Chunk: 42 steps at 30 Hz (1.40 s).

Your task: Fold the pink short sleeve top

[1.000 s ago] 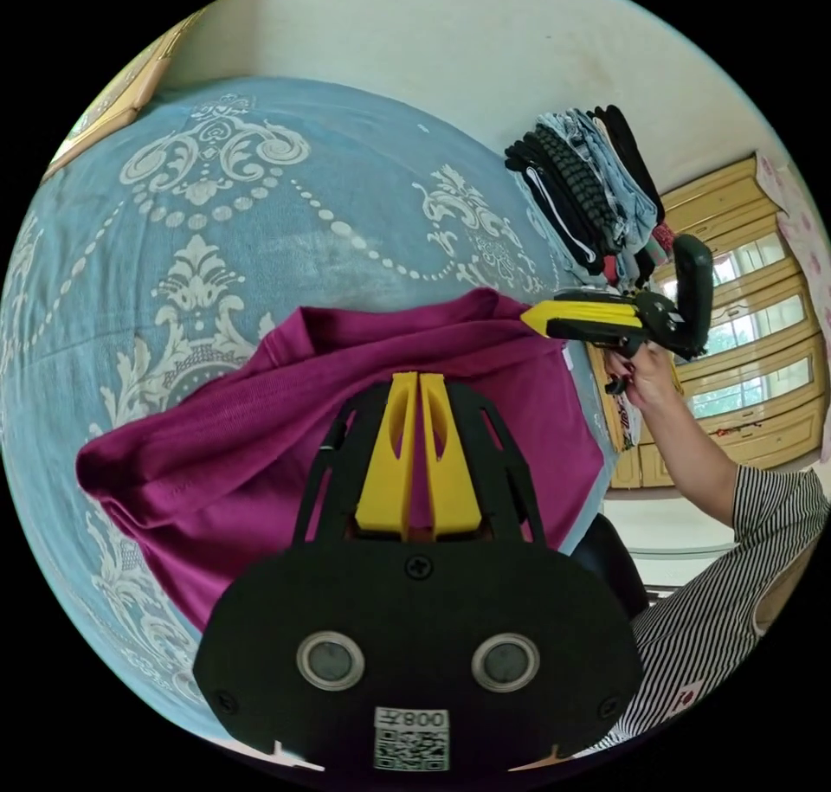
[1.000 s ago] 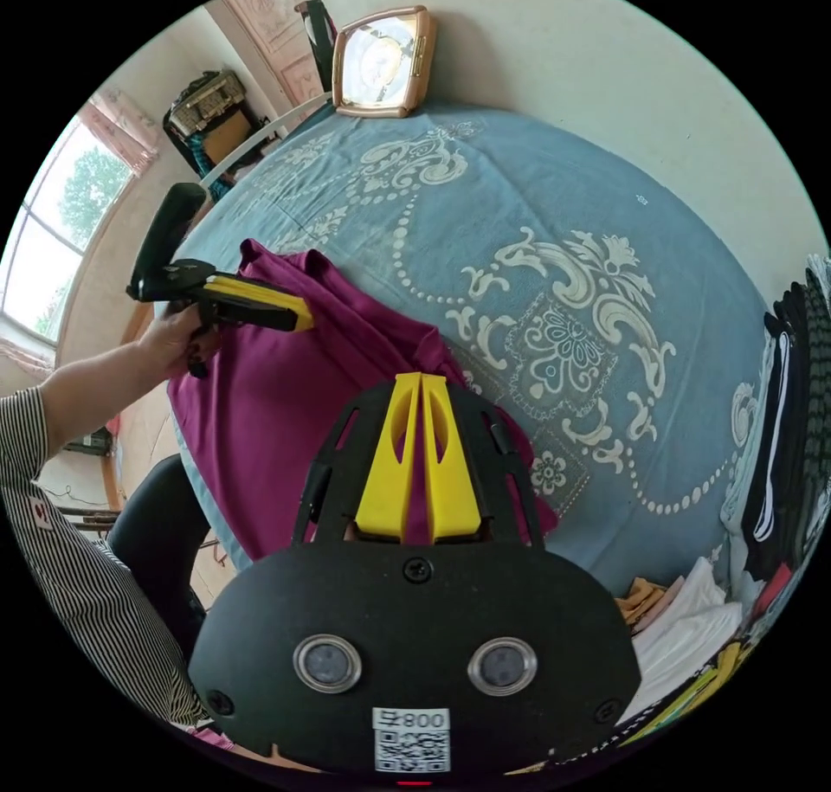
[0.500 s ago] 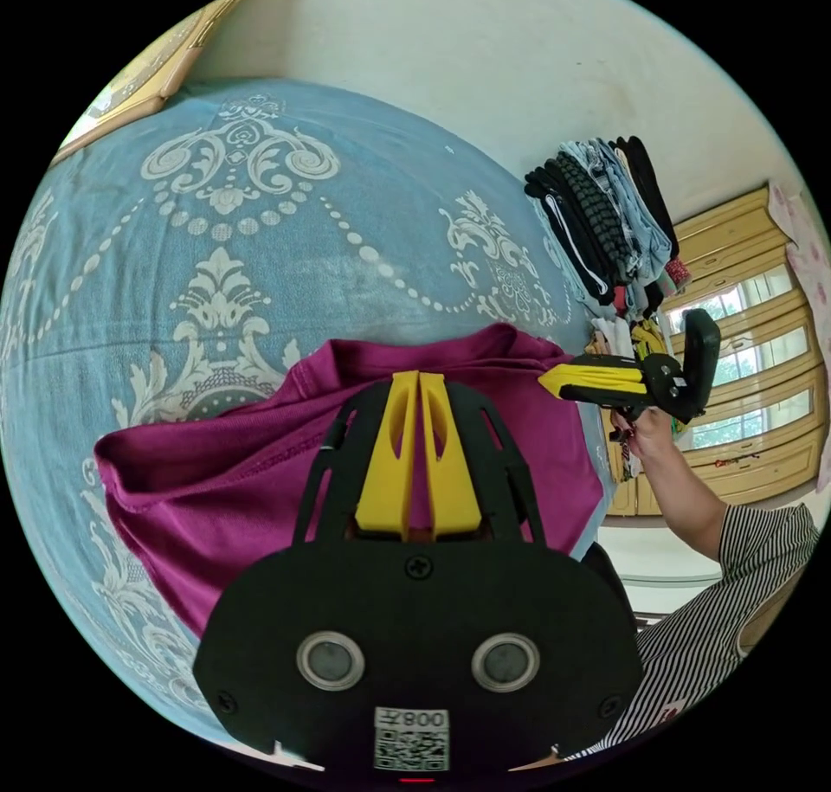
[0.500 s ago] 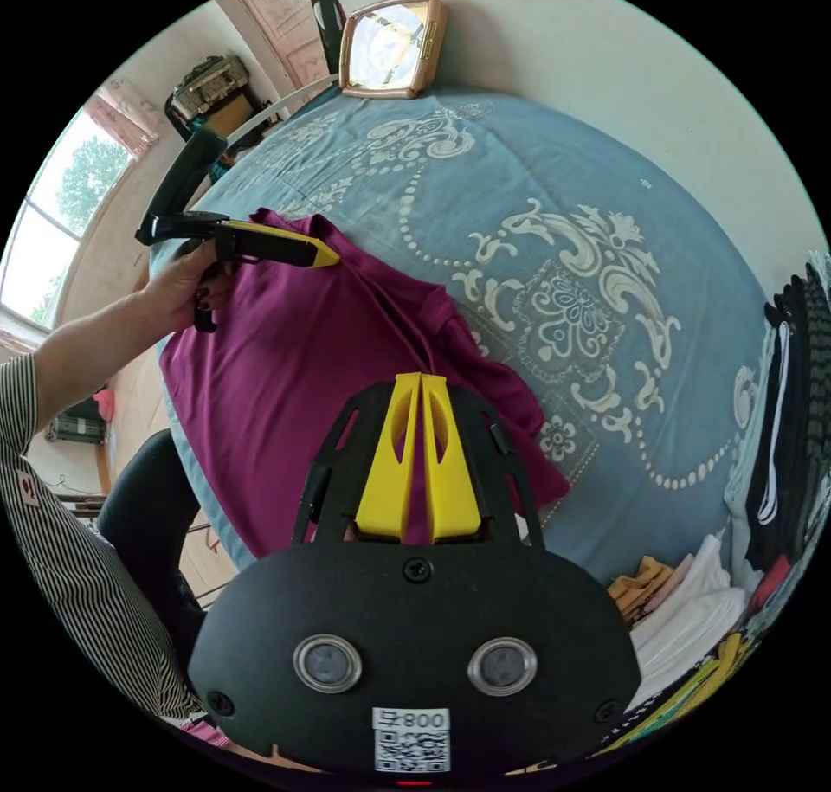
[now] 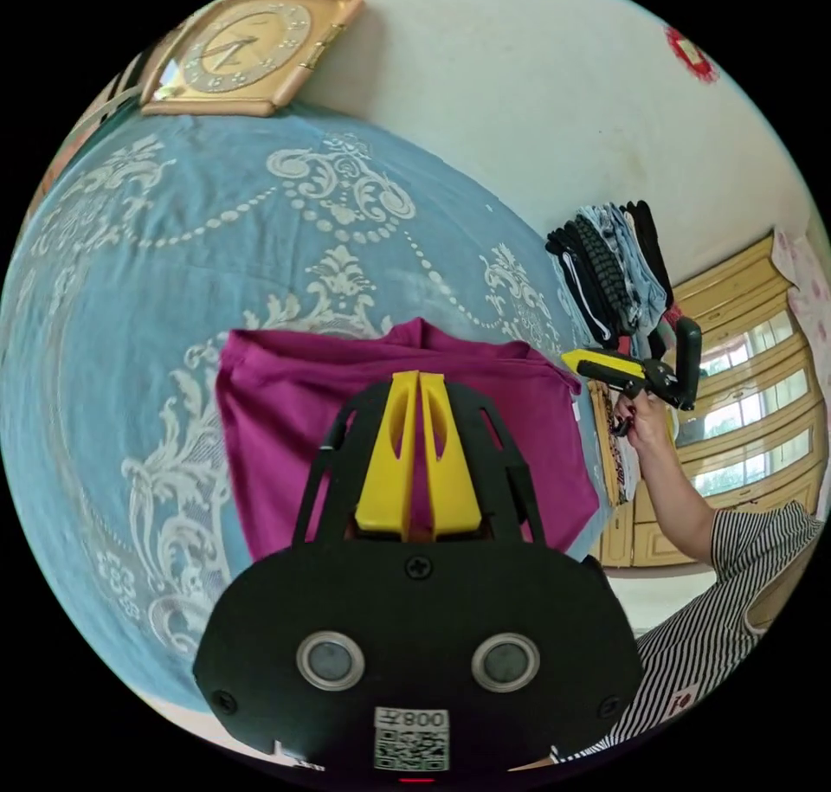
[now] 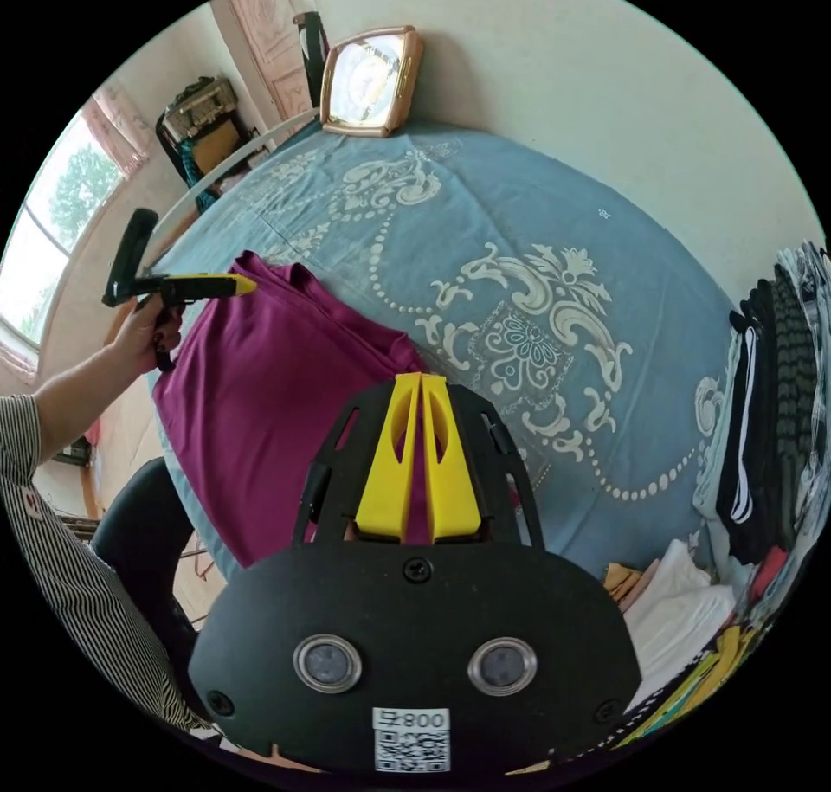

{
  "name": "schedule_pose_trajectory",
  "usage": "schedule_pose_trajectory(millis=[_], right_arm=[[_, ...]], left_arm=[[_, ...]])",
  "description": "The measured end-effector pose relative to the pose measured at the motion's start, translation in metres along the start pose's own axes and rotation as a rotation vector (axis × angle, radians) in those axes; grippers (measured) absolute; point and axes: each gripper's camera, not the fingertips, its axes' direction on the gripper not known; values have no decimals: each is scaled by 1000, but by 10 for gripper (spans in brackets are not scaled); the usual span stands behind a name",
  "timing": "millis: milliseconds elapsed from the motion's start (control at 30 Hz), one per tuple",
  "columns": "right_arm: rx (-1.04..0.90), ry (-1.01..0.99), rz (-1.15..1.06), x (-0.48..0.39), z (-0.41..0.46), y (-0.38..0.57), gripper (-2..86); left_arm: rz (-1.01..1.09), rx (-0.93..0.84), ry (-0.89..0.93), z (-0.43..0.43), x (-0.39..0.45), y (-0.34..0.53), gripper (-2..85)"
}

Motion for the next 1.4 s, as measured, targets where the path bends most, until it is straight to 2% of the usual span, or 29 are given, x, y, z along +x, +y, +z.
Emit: schedule_pose_trajectory(millis=[133, 367, 733, 1100, 1400], right_arm=[[56, -48, 4, -4, -8, 35, 0], [-40, -44, 21, 7, 32, 65, 1], [-83, -69, 91, 48, 78, 84, 1], [113, -258, 218, 76, 56, 194, 1], [8, -244, 318, 89, 122, 261, 0]], left_arm=[[-80, 33, -50, -29, -32, 46, 1], [-227, 105, -80, -65, -84, 92, 1], [-260, 97, -142, -95, -125, 128, 0], [-211, 180, -70, -144, -126, 205, 1], [-253, 90, -55, -146, -152, 239, 2]])
